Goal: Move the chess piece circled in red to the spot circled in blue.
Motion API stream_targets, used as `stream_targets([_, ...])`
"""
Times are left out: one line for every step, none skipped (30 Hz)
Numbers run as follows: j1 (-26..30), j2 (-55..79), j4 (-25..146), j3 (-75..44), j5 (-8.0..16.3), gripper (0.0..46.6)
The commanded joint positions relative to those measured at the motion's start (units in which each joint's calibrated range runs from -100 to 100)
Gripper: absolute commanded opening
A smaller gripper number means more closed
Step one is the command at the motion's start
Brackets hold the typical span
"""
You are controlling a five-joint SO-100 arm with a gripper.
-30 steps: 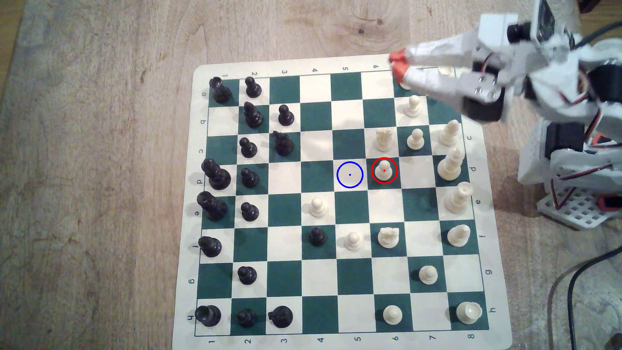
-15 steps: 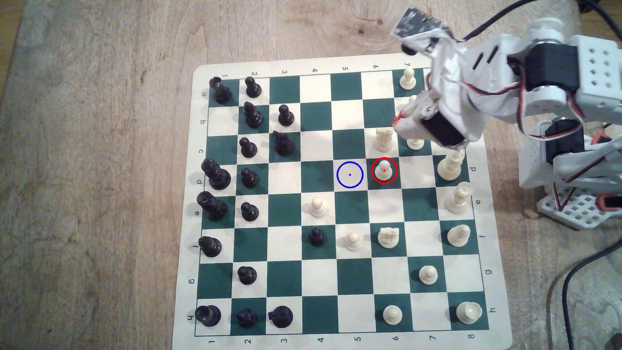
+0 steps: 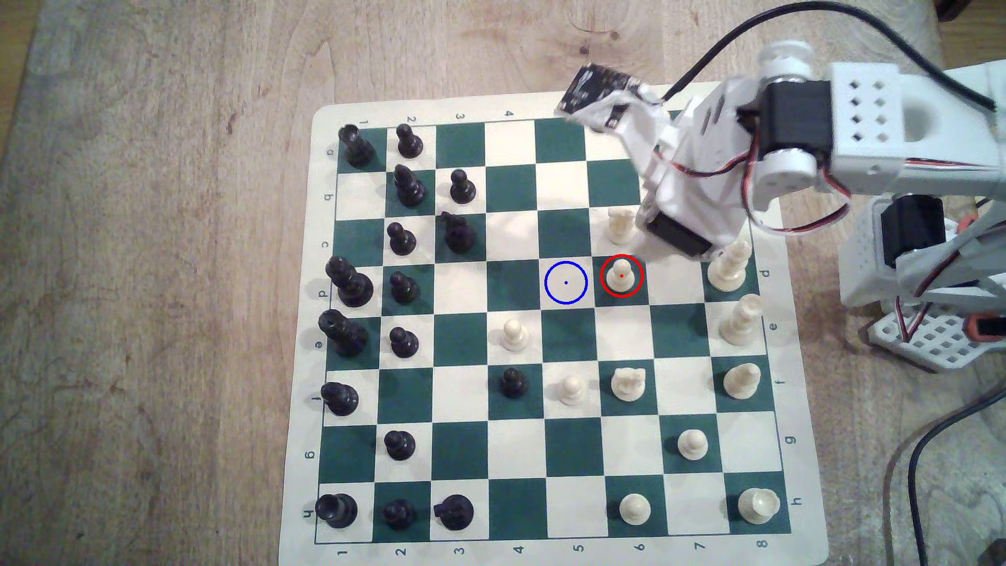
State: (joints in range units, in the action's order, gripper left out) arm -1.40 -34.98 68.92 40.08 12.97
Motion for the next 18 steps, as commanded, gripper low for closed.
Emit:
stream_targets([-0.8, 1.8, -2.5, -3.9, -3.7, 11.0])
stream_targets([-0.8, 2.2, -2.8, -3.9, -4.2, 10.9])
stream_targets([-0.6, 2.8, -3.2, -3.9, -4.7, 10.7])
stream_targets([-0.4, 3.3, -3.3, -3.9, -5.1, 10.4])
stream_targets([0.0, 4.6, -3.9, -3.9, -5.5, 9.7])
stream_targets([0.2, 5.4, -4.1, -3.9, -5.6, 9.6])
stream_targets([0.3, 6.1, -4.3, -3.8, -5.9, 9.5])
stream_targets([0.3, 6.9, -4.9, -3.5, -6.1, 9.5])
stream_targets([0.2, 8.2, -6.4, -2.6, -6.3, 9.8])
stream_targets([0.2, 8.8, -7.3, -2.2, -6.3, 9.9])
stream_targets([0.3, 9.3, -7.7, -2.0, -6.4, 9.8])
stream_targets([0.5, 9.8, -8.1, -1.8, -6.4, 9.7])
stream_targets([0.7, 10.3, -8.4, -1.7, -6.4, 9.7])
stream_targets([0.7, 11.4, -9.3, -1.7, -6.5, 9.7])
stream_targets([0.7, 11.8, -9.6, -1.7, -6.7, 9.7])
stream_targets([0.7, 12.2, -9.8, -1.7, -6.8, 9.8])
stream_targets([0.7, 12.7, -9.9, -1.7, -6.9, 9.8])
stream_targets([0.8, 13.5, -9.9, -1.6, -7.2, 9.9])
